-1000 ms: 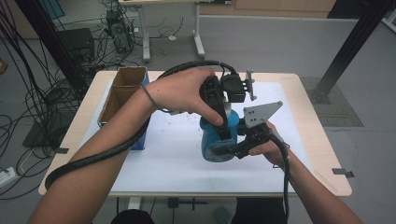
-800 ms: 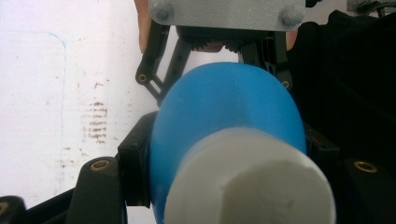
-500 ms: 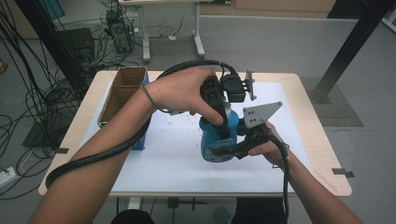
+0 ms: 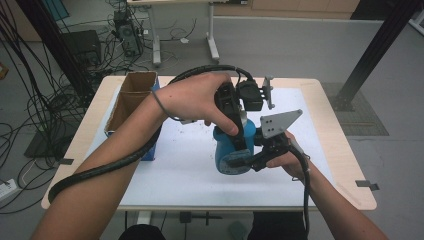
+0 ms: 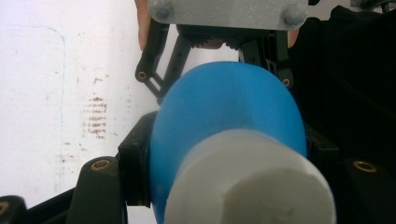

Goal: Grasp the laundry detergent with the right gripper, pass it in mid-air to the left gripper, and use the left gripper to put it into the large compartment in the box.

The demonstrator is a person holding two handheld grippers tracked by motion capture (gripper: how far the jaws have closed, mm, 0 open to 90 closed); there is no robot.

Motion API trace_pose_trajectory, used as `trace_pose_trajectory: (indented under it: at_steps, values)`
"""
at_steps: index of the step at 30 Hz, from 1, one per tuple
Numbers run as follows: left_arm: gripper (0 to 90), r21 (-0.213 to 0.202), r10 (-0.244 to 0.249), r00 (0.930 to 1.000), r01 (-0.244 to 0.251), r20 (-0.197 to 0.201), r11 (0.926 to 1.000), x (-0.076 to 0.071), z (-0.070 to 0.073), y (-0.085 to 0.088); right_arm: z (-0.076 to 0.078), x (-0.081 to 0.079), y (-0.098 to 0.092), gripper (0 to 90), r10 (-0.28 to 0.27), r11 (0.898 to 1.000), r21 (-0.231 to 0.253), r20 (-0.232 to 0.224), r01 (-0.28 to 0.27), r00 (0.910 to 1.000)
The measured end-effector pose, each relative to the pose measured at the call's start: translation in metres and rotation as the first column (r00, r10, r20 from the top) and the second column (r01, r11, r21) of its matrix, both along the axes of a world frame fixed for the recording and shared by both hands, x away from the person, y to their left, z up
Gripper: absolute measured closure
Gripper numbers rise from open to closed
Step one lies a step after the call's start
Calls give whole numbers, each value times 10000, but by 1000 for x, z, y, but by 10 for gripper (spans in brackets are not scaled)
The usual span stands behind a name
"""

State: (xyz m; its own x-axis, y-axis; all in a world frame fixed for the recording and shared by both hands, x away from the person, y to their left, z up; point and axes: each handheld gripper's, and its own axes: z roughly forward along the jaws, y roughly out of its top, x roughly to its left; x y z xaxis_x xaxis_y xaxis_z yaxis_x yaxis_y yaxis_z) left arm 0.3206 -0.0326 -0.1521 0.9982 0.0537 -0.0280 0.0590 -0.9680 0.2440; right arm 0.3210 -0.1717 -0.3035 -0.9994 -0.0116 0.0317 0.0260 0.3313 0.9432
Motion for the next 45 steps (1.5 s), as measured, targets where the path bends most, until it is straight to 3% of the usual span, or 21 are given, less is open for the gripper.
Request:
trace_pose_trajectory:
  at_steps: [45]
  values:
    - [372, 135, -6, 10000, 7, -60, 9999, 1, -1, 1, -1, 0, 2, 431, 23, 10000, -13, -10, -23, 10000]
